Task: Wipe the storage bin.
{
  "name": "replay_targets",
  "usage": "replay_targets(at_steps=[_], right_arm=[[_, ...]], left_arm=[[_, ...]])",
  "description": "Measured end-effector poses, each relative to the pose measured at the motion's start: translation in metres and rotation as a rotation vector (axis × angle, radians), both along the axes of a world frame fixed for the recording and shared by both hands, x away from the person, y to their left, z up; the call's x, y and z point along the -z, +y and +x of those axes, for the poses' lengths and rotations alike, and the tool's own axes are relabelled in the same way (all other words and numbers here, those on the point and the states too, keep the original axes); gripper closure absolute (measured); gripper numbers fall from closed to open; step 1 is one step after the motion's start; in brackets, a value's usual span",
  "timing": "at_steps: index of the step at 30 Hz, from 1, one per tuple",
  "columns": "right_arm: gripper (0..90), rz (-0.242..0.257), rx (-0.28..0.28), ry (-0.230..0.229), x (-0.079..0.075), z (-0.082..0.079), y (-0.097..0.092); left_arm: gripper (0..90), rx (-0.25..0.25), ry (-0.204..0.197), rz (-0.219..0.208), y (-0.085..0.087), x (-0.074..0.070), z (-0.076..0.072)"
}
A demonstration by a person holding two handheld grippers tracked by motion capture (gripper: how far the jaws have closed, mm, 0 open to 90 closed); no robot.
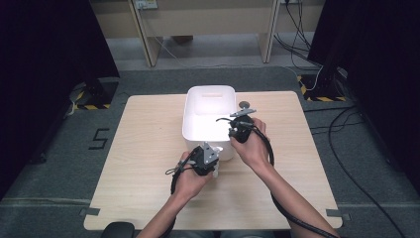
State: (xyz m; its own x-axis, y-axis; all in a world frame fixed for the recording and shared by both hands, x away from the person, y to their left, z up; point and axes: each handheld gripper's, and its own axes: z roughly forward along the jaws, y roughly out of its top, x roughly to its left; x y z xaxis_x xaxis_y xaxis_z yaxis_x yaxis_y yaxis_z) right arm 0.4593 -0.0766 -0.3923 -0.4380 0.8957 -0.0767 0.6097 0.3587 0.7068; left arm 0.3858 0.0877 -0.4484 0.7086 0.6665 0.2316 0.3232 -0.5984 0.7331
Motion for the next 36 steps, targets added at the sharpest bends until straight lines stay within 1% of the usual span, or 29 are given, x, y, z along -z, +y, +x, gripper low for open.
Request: replay_targets(at_steps=[2, 5, 10, 14, 19, 23, 24, 26, 28, 30, 32, 33, 36], right_arm=[[67.1, 0.001, 0.001, 0.000, 0.000, 0.000, 0.000], [67.0, 0.002, 0.005, 0.002, 0.000, 0.000, 0.000], [66.9, 0.002, 0.007, -0.001, 0.000, 0.000, 0.001], [66.8, -0.001, 0.006, -0.001, 0.000, 0.000, 0.001], [66.8, 0.003, 0.008, -0.002, 0.000, 0.000, 0.001], [66.8, 0.003, 0.008, -0.002, 0.000, 0.000, 0.001], [66.7, 0.003, 0.008, -0.002, 0.000, 0.000, 0.001], [66.7, 0.005, 0.009, -0.001, 0.000, 0.000, 0.002], [66.7, 0.004, 0.007, 0.000, 0.000, 0.000, 0.002], [66.6, 0.004, 0.007, 0.000, 0.000, 0.000, 0.002], [66.6, 0.006, 0.008, -0.001, 0.000, 0.000, 0.002], [66.6, 0.006, 0.008, 0.000, 0.000, 0.000, 0.002], [66.6, 0.005, 0.008, 0.000, 0.000, -0.001, 0.003]], left_arm=[[74.4, 0.002, -0.007, -0.005, -0.001, -0.002, -0.001], [74.2, 0.004, -0.024, 0.000, -0.002, -0.005, -0.003], [74.2, 0.005, -0.028, -0.002, -0.003, -0.007, -0.003], [74.2, 0.004, -0.037, -0.020, -0.004, -0.011, -0.005], [74.2, 0.004, -0.043, -0.021, -0.005, -0.015, -0.006], [74.2, -0.001, -0.047, -0.031, -0.005, -0.019, -0.006], [74.3, -0.004, -0.050, -0.040, -0.005, -0.019, -0.007], [74.3, -0.002, -0.054, -0.037, -0.005, -0.021, -0.007], [74.3, 0.000, -0.059, -0.045, -0.005, -0.023, -0.008], [74.3, 0.005, -0.070, -0.037, -0.005, -0.026, -0.010], [74.3, 0.006, -0.077, -0.039, -0.005, -0.028, -0.011], [74.3, 0.006, -0.086, -0.051, -0.005, -0.031, -0.012], [74.3, 0.008, -0.092, -0.056, -0.006, -0.034, -0.013]])
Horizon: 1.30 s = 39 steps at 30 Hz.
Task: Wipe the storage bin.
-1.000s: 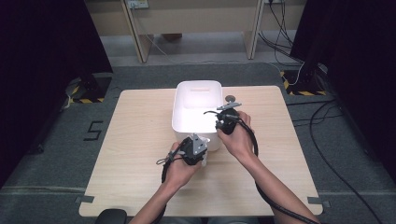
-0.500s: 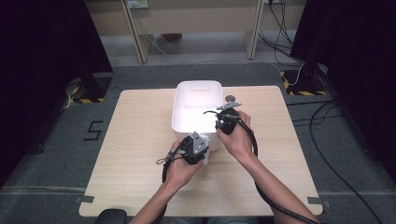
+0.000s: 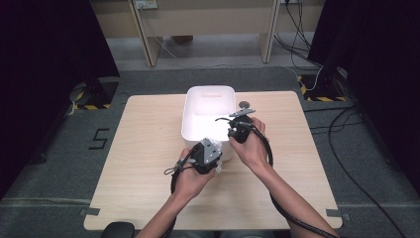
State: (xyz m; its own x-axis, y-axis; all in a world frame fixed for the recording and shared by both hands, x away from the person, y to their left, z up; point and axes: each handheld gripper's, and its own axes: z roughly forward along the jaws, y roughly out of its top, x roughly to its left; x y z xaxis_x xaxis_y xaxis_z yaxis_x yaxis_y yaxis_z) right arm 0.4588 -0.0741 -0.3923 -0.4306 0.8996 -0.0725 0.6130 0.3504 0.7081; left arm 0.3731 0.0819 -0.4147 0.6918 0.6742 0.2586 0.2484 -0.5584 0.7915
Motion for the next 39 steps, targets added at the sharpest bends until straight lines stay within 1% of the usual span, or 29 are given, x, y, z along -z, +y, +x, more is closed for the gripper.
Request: replay_targets(at_steps=[3, 7, 9, 12, 17, 22, 25, 27, 34, 39], right_arm=[[66.6, 0.000, 0.000, -0.002, 0.000, 0.000, 0.000], [66.6, 0.000, 0.001, -0.001, 0.000, 0.000, 0.000], [66.6, 0.001, 0.002, -0.001, 0.000, 0.000, 0.000], [66.6, 0.001, 0.001, -0.002, 0.000, 0.000, 0.000], [66.6, 0.004, 0.003, -0.005, 0.000, 0.000, 0.000], [66.7, 0.006, 0.004, -0.006, 0.001, 0.000, 0.000], [66.7, 0.008, 0.006, -0.005, 0.001, 0.000, 0.000], [66.7, 0.006, 0.005, -0.007, 0.001, 0.000, 0.000], [66.7, 0.011, 0.004, -0.006, 0.001, 0.000, 0.000], [66.8, 0.003, 0.003, -0.009, 0.001, 0.000, 0.000]], left_arm=[[74.3, 0.004, -0.001, 0.013, -0.001, -0.001, 0.001], [74.3, 0.005, 0.002, 0.009, -0.001, 0.001, 0.003], [74.4, 0.004, 0.005, 0.019, -0.001, 0.001, 0.004], [74.4, 0.006, 0.010, 0.022, -0.002, 0.002, 0.005], [74.6, 0.006, 0.013, 0.010, -0.003, 0.005, 0.006], [74.6, 0.007, 0.014, 0.017, -0.005, 0.008, 0.007], [74.6, 0.010, 0.025, 0.013, -0.007, 0.011, 0.007], [74.6, 0.014, 0.028, 0.026, -0.008, 0.012, 0.008], [74.6, 0.020, 0.034, 0.035, -0.011, 0.016, 0.009], [74.6, 0.024, 0.040, 0.052, -0.014, 0.020, 0.009]])
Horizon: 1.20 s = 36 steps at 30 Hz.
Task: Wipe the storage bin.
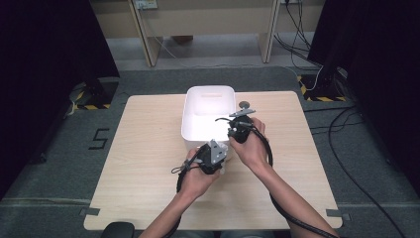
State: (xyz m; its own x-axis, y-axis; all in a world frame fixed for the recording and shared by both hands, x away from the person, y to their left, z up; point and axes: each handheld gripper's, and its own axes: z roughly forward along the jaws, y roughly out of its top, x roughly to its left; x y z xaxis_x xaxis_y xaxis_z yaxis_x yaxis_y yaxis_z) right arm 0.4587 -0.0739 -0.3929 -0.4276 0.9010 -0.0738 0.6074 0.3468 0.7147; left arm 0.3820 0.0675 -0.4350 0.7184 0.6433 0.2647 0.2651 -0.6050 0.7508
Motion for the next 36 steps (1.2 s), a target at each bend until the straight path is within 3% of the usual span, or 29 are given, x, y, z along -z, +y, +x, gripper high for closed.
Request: replay_targets(at_steps=[15, 23, 36], right_arm=[[66.8, 0.002, 0.001, 0.001, 0.000, 0.000, 0.000], [66.8, 0.002, 0.001, -0.001, 0.000, 0.000, 0.000], [66.8, 0.002, -0.001, -0.002, 0.000, 0.000, 0.000]], left_arm=[[74.8, -0.001, 0.011, 0.009, -0.003, 0.013, 0.002], [74.8, 0.005, 0.002, 0.042, -0.005, 0.016, 0.002], [74.8, 0.014, 0.023, 0.061, -0.008, 0.026, 0.005]])
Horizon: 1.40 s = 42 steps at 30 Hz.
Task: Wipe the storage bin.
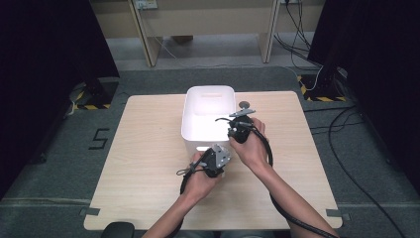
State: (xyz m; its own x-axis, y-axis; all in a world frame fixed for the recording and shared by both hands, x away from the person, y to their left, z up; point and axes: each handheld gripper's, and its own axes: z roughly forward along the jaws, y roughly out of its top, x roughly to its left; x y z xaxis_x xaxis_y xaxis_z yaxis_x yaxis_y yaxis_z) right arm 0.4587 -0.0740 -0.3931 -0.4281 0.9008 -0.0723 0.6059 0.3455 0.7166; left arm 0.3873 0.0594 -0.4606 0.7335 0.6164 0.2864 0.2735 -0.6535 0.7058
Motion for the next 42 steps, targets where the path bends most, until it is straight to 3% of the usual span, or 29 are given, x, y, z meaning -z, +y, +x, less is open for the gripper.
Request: replay_targets(at_steps=[13, 28, 42], right_arm=[[66.8, 0.005, 0.002, 0.003, 0.000, 0.000, 0.000], [66.9, 0.016, 0.002, 0.009, 0.000, 0.001, -0.001], [66.8, 0.030, 0.008, 0.010, 0.000, 0.001, -0.001]], left_arm=[[74.8, 0.017, 0.061, 0.016, -0.013, 0.024, 0.007], [74.9, 0.017, 0.051, 0.001, -0.015, 0.022, 0.008], [74.9, 0.024, 0.042, -0.017, -0.016, 0.011, 0.008]])
